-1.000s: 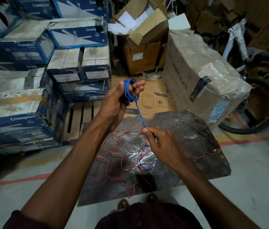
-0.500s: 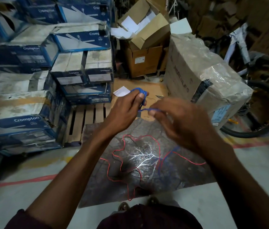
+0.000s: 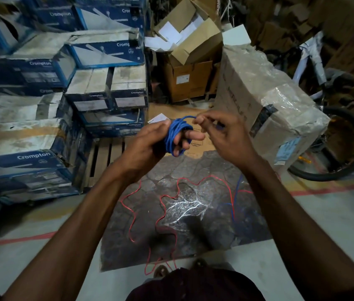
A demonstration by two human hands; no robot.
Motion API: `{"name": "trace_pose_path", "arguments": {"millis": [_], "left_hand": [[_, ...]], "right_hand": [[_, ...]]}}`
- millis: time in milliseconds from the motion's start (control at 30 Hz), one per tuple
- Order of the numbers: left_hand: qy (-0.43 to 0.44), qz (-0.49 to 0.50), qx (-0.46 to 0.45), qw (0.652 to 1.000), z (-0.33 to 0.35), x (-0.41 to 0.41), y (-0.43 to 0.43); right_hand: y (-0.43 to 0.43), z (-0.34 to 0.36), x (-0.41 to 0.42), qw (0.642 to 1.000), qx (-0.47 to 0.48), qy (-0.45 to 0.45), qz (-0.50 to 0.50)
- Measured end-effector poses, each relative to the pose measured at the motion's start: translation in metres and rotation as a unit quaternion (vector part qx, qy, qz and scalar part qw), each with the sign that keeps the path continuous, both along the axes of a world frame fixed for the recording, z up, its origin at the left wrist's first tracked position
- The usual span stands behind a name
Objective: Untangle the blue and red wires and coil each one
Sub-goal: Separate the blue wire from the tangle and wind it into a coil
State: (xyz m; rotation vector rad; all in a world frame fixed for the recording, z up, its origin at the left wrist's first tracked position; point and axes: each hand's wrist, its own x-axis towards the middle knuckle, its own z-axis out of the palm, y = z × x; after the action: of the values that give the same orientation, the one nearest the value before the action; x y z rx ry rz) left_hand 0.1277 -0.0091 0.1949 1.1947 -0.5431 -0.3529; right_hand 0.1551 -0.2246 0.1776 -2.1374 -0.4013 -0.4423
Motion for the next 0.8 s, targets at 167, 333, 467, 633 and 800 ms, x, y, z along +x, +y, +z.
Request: {"name": "trace_pose_path", "arguments": {"millis": [167,333,467,633,800], "left_hand": [[0.061,0.026,-0.134,0.989,0.014,0.007,-0.003],[0.094,0.049,-0.192,0.976,0.017,0.021,-0.011],[0.096,0.127,-0.173,0.972,0.007,0.03,-0.023],[0.012,0.247,0.011,0.969,-0.004,0.033,-0.032],[-0.183,0.265,0.281,0.904,-0.024,0.024,-0.039]], "right_hand": [[0.013,-0.037,-0.021,0.996,0.045,0.076,0.015],[0.032,-0.056,-0.059,0.979,0.08,0.168,0.079],[0.034,-0.043,-0.084,0.978,-0.071,0.187,0.058],[0.036,-0.003,-0.114,0.943,-0.276,0.176,0.054],[0.032,0.044,-0.117,0.947,-0.299,0.104,0.05]]}}
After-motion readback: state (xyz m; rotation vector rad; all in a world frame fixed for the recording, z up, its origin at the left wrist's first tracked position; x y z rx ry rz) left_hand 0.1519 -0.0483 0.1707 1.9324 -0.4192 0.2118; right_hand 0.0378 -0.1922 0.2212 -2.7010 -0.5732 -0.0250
